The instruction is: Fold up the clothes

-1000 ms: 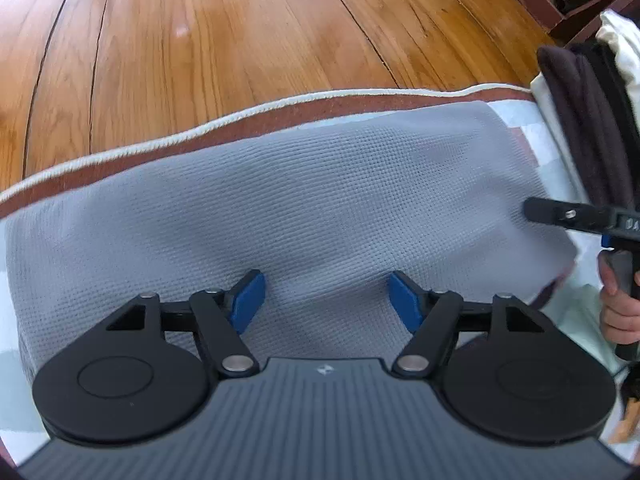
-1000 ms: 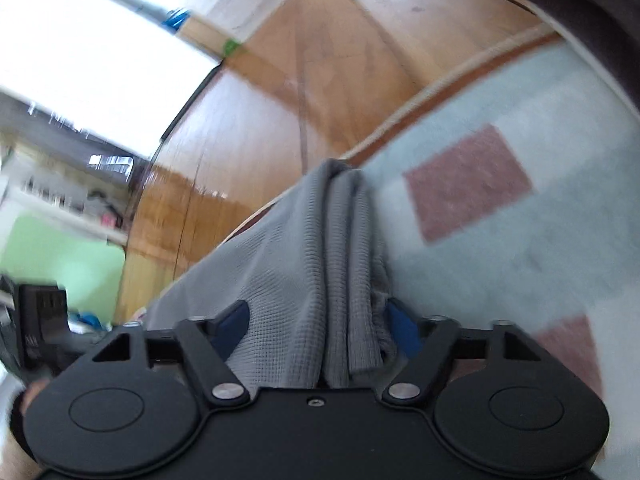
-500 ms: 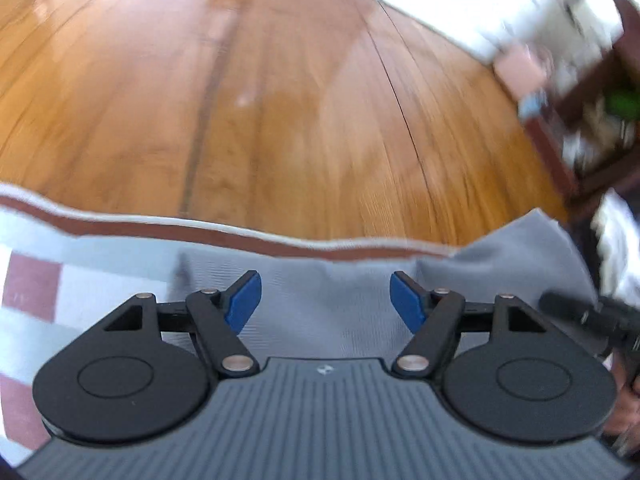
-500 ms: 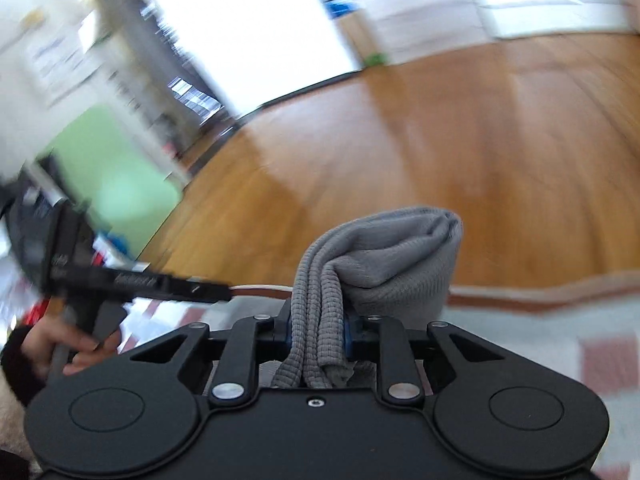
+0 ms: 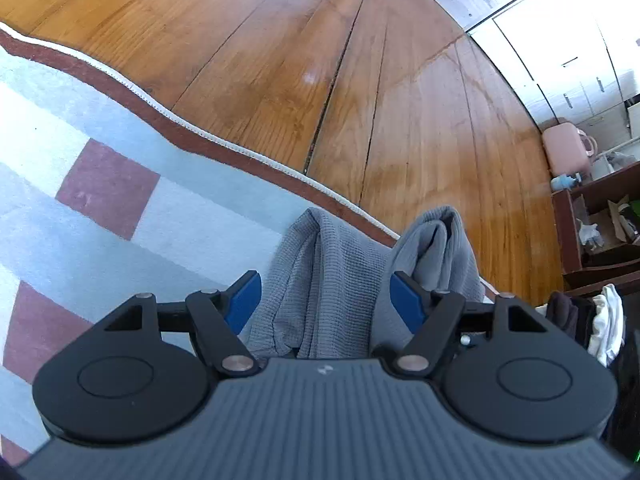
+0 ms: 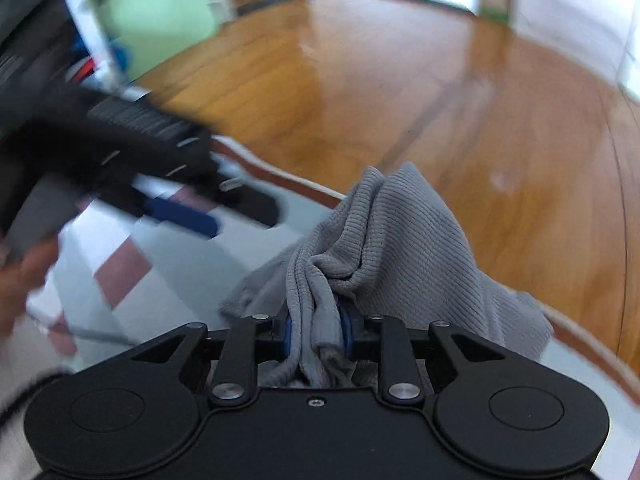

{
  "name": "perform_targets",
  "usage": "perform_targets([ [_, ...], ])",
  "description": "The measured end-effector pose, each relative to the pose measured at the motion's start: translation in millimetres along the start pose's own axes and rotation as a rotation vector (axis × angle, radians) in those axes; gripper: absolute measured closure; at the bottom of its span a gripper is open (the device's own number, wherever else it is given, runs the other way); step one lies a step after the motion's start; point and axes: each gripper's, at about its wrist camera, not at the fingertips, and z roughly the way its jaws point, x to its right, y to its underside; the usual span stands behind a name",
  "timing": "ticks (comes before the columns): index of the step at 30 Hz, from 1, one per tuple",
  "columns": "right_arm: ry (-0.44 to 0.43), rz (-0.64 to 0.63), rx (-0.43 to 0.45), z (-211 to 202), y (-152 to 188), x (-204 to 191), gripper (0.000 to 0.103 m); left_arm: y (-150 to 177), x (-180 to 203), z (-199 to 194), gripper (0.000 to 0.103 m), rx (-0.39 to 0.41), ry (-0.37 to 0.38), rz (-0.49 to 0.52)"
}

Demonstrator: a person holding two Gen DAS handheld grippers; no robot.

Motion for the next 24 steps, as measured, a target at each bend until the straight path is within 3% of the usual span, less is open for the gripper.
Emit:
perform_targets([
  [1,-0.017,-0.053,0.016,-3.5,3.3,-6.0,0.068,-1.1,0.7,-0.8,0.033,0.002,0.008,0.0],
  [2,-0.093,-0.055,0.054,-17.0,7.8,0.4,0.061,-2.1,1.3,-1.6,0.033,0.004,0.016,0.0],
  [5,-0.339,-0.013,0.153,-60.1,22.9,28.2,0.054,-4.0,4.5,-3.9,0.032,0.008,0.04,0.007],
  [8,-0.352,0.129,0.207,-93.3,48.6,67.6,0.049,-3.4,9.8,-6.2,0.032,0.008,0.064,0.027],
  [14,-0.066,0.181,0.102,-87.5,91.0,110.8,0.049,1.2,32.1,3.8,0.03,0.022,0.07,0.133],
  [21,-0.026,0.221,0.105,-77.5,103.1,122.3,0.049,5.9,64.6,51.9,0.019,-0.075,0.017,0.271],
  [22,-0.027,0.229,0.111,-77.4,103.6,125.2,0.049,6.2,66.7,58.1,0.03,-0.078,0.012,0.281],
  [23,-0.036,0.243,0.117,-76.3,103.2,127.2,0.049,7.3,70.0,60.7,0.046,-0.075,0.02,0.301],
  [24,-0.045,0.257,0.123,-75.2,102.8,129.1,0.049,8.5,73.4,62.3,0.086,-0.071,0.027,0.32],
])
